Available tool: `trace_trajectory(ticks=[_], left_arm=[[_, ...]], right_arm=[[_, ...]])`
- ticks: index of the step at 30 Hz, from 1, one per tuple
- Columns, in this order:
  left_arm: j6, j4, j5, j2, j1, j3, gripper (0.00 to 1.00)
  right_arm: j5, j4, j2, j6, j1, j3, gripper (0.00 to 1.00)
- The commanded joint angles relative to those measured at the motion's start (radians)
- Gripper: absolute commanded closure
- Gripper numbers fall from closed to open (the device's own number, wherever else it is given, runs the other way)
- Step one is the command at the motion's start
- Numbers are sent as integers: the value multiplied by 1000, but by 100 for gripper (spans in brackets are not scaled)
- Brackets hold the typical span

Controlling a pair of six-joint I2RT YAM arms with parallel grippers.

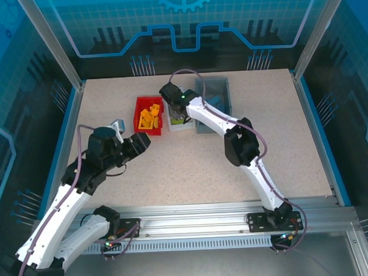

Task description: Sort the legos into containers by color

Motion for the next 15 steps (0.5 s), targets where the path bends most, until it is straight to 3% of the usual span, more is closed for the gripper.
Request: trace_trajectory(ticks=[1, 6, 12, 15], left_arm=[[-17, 28, 24, -14, -1, -13, 35], [-13, 19, 25, -15, -1, -6, 35], [-4, -6, 11, -7, -2, 14, 34], [9, -64, -31, 23, 2, 48, 31]], right_arm=[[8, -77, 27, -9, -9, 67, 58], [14, -87, 5, -4, -1, 75, 42], [43, -66, -105, -23, 37, 54, 41], [74, -18, -237, -38, 63, -14, 41]])
